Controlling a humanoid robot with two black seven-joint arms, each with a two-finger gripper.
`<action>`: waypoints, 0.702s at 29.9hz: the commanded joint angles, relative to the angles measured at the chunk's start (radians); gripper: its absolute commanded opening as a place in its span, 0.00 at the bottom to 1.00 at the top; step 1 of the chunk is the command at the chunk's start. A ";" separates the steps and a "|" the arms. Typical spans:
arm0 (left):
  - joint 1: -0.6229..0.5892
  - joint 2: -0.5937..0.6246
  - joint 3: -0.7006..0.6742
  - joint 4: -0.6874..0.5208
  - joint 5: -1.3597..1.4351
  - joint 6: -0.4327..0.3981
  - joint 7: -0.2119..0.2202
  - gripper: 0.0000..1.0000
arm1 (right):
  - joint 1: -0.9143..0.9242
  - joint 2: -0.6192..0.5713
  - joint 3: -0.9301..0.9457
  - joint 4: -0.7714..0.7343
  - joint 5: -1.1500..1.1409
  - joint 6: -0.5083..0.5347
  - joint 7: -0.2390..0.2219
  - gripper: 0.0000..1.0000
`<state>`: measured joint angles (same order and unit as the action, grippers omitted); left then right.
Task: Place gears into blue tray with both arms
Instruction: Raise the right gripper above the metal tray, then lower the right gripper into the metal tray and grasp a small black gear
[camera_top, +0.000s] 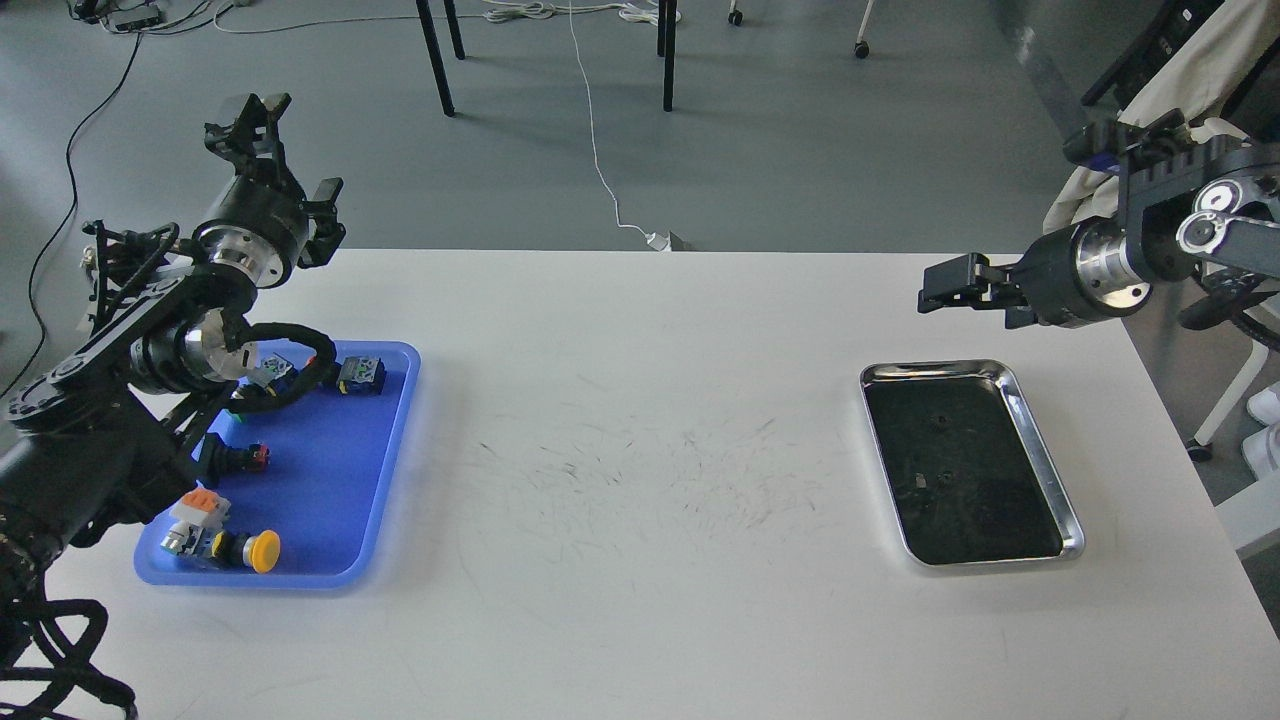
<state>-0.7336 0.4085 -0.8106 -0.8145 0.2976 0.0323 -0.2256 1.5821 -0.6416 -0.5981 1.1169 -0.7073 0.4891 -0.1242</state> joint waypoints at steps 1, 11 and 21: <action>0.002 0.001 0.001 0.000 0.000 0.000 -0.008 0.98 | -0.053 0.075 -0.038 -0.057 -0.018 0.000 0.000 0.99; 0.010 0.007 0.001 0.001 -0.002 0.000 -0.027 0.98 | -0.169 0.183 -0.038 -0.170 -0.020 0.000 0.000 0.97; 0.011 0.013 0.001 0.001 -0.003 0.001 -0.027 0.98 | -0.205 0.232 -0.040 -0.216 -0.026 0.000 0.002 0.93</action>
<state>-0.7237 0.4201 -0.8098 -0.8129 0.2952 0.0326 -0.2532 1.3807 -0.4230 -0.6381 0.9124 -0.7333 0.4885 -0.1231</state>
